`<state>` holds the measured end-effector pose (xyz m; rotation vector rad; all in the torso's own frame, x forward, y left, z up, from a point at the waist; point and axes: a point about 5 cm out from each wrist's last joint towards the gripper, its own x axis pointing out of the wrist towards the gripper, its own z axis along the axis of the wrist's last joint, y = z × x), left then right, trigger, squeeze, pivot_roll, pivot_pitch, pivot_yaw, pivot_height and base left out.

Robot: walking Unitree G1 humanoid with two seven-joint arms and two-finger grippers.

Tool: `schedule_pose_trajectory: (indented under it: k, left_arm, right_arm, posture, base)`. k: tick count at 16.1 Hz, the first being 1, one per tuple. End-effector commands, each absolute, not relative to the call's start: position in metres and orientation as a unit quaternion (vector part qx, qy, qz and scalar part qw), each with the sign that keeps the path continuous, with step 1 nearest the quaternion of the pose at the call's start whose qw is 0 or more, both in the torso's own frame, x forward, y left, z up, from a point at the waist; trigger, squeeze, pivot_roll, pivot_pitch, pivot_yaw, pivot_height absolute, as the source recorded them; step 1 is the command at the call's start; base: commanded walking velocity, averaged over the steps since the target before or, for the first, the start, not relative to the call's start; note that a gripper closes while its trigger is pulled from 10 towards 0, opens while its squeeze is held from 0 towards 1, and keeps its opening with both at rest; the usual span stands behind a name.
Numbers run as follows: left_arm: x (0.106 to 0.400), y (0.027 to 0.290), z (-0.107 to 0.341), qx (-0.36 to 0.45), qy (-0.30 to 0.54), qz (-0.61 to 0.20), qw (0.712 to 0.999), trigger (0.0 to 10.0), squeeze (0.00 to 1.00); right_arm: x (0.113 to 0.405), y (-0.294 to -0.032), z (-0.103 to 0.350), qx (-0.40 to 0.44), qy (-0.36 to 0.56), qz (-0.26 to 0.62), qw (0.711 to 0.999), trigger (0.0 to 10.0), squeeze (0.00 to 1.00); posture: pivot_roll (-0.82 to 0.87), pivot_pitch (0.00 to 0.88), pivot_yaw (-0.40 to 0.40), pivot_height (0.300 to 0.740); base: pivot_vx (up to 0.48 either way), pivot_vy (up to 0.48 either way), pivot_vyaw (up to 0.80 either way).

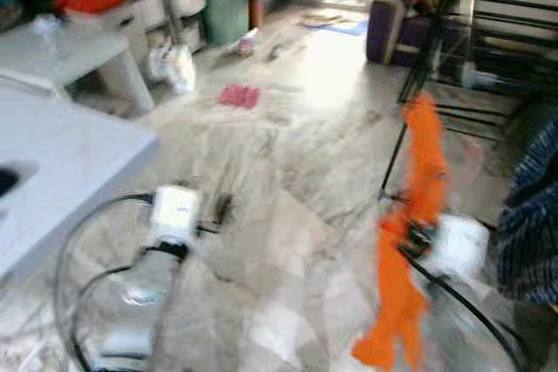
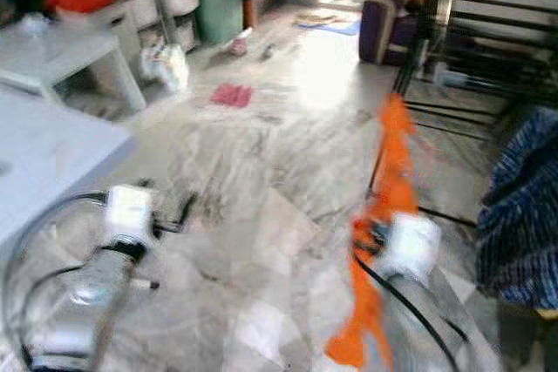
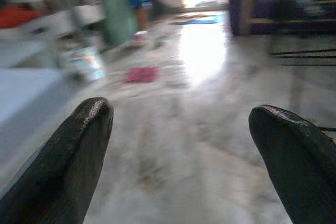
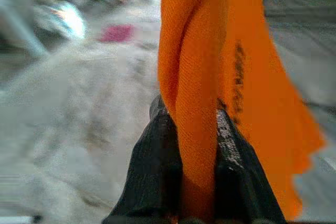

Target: Hang hanger

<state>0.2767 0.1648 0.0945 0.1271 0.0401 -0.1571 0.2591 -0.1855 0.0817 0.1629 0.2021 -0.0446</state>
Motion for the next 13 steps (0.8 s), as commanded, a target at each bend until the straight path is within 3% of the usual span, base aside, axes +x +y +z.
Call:
schedule_pose_trajectory:
  k: [1, 4, 7, 10, 13]
  left_arm:
    - [0.279, 0.164, 0.098, 0.069, 0.007, -0.069, 0.995, 10.0, 0.00]
    - [0.278, 0.183, 0.105, 0.103, -0.010, -0.029, 0.994, 10.0, 0.00]
    - [0.254, 0.233, 0.104, 0.112, 0.010, 0.047, 0.993, 10.0, 0.00]
    - [0.232, 0.244, 0.113, 0.132, 0.009, 0.047, 0.990, 10.0, 0.00]
    - [0.232, 0.227, 0.109, 0.098, 0.022, 0.023, 0.995, 10.0, 0.00]
  right_arm:
    - [0.265, -0.185, 0.088, 0.067, 0.079, -0.013, 0.995, 10.0, 0.00]
    - [0.278, -0.169, 0.093, 0.069, 0.062, 0.025, 0.995, 10.0, 0.00]
    - [0.288, -0.162, 0.087, 0.053, 0.062, 0.047, 0.996, 10.0, 0.00]
    - [0.288, -0.146, 0.081, 0.062, 0.065, 0.070, 0.993, 10.0, 0.00]
    - [0.285, -0.171, 0.074, 0.049, 0.078, 0.040, 0.995, 10.0, 0.00]
  posture:
    - [0.07, 0.000, -0.014, 0.740]
    - [0.10, 0.000, 0.017, 0.740]
    - [0.19, 0.000, -0.020, 0.740]
    - [0.23, 0.000, -0.040, 0.740]
    - [0.22, 0.000, -0.087, 0.740]
  base:
    - [0.000, 0.000, 0.80]
    - [0.000, 0.000, 0.27]
    - [0.000, 0.000, 0.00]
    - [0.000, 0.000, 0.00]
    - [0.000, 0.000, 0.00]
